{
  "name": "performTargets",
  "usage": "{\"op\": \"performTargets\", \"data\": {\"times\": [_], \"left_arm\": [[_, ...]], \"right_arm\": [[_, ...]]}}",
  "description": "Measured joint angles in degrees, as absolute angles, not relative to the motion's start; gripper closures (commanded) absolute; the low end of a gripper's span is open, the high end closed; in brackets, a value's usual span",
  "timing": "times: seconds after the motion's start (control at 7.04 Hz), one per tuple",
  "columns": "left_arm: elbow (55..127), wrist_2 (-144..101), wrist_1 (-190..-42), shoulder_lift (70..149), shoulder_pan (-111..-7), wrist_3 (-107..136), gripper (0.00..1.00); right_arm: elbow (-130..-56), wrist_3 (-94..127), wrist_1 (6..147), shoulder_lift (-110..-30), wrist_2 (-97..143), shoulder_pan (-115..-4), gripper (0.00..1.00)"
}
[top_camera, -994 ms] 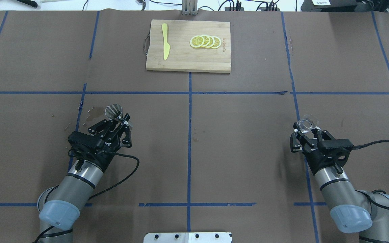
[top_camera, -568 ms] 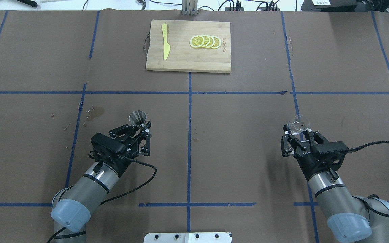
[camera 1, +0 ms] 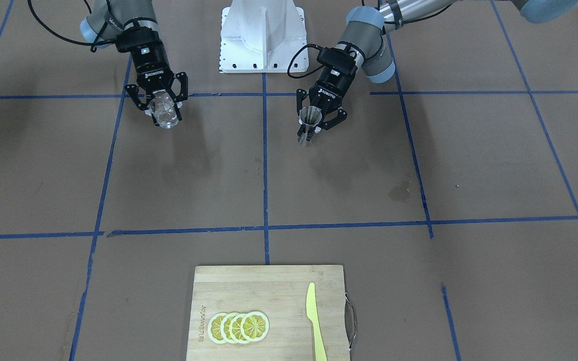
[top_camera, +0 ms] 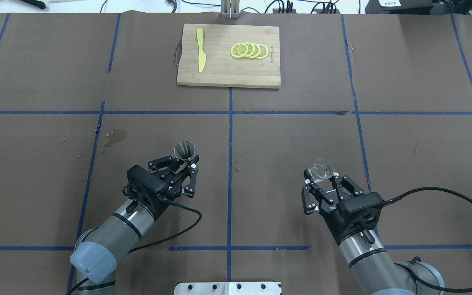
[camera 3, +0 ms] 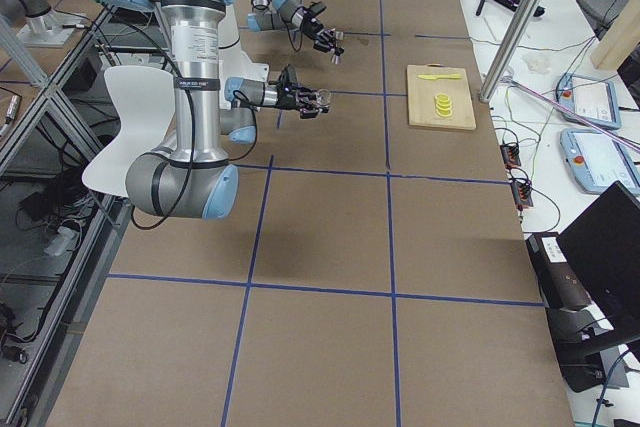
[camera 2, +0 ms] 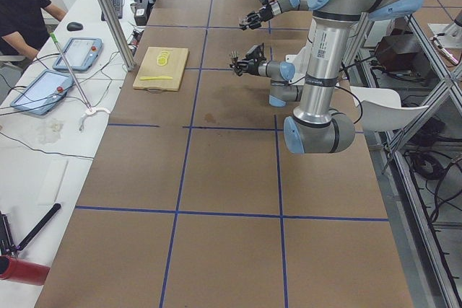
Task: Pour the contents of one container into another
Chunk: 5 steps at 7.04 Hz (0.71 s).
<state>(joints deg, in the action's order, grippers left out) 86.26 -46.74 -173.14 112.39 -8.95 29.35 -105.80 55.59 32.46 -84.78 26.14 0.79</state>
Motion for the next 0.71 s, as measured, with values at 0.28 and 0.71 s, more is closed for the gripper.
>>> {"op": "performTargets", "data": {"times": [0.28,0.71], "left_arm": [[84.9,-47.4,-175.1,113.4,-7.4,25.8,1.0],[83.1,-47.6,-175.3,116.1,-5.7,24.2,1.0]], "right_arm": [[-106.2,49.6,32.9,-79.9,24.8,3.3,0.96],[-107.3,41.7,38.1,-73.6,24.7,3.9,0.96]]}}
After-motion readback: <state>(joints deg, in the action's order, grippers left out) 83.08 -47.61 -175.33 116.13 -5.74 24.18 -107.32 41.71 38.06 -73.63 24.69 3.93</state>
